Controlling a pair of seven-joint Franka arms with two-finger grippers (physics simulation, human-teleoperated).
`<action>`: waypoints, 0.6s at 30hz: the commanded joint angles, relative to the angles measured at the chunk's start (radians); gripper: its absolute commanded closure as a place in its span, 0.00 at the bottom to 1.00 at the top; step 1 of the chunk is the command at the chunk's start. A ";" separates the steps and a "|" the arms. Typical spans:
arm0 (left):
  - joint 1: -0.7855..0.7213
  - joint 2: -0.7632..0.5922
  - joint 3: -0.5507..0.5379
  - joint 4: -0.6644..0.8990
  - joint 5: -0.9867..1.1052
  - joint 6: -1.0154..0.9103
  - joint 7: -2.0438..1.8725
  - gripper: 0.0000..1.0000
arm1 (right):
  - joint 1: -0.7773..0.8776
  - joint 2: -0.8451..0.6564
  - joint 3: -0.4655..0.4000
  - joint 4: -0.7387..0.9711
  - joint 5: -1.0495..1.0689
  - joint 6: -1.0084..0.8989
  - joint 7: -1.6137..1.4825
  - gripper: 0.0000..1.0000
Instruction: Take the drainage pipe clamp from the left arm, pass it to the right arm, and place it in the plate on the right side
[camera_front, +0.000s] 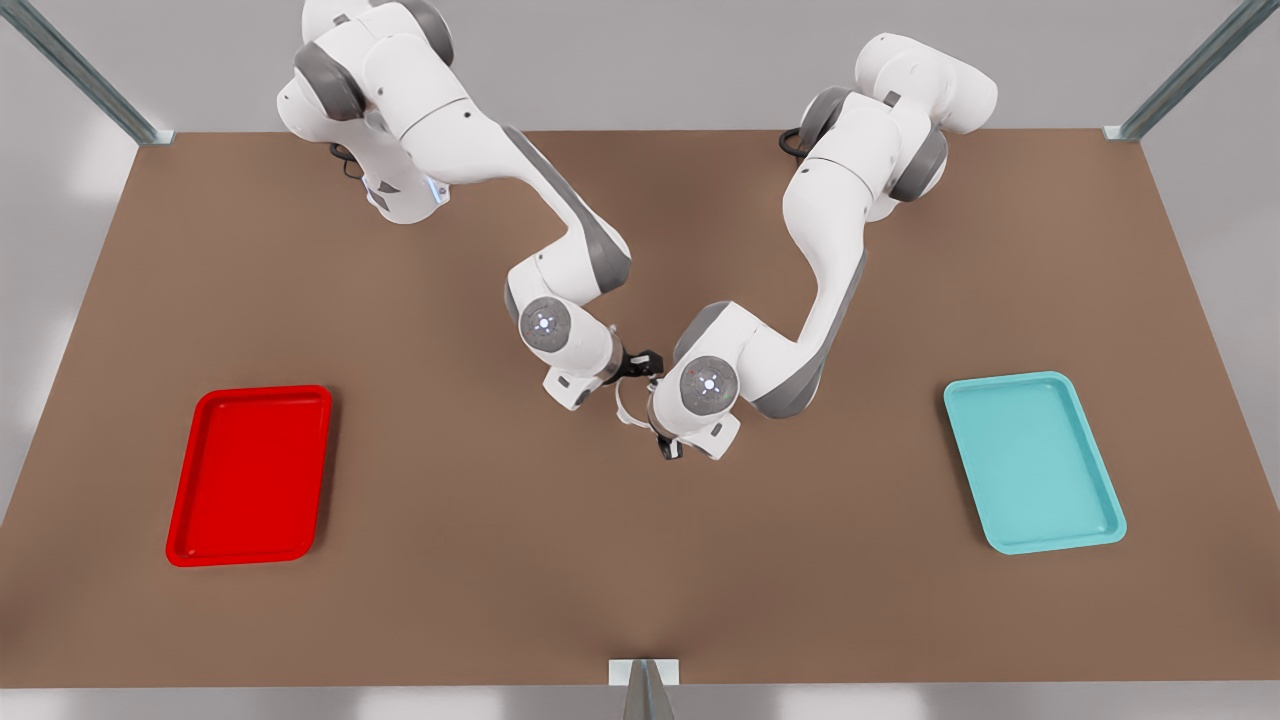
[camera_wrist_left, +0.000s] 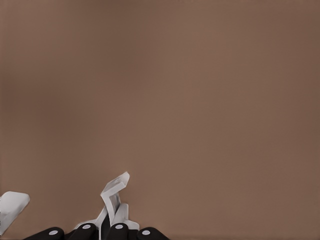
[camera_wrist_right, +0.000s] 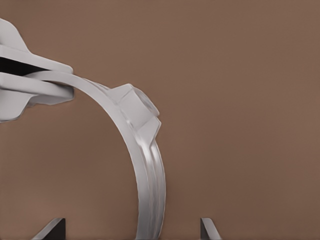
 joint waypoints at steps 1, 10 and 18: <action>0.001 -0.002 -0.001 -0.001 0.002 0.004 -0.069 0.79 | 0.001 0.003 0.001 0.001 0.000 0.011 0.017 0.08; 0.001 -0.003 0.000 -0.001 0.002 0.005 -0.066 0.00 | 0.001 0.009 0.001 0.016 0.003 0.009 0.032 0.79; 0.019 -0.025 0.000 -0.001 -0.004 -0.030 -0.064 0.00 | -0.025 0.007 -0.005 0.013 0.003 0.009 0.023 0.79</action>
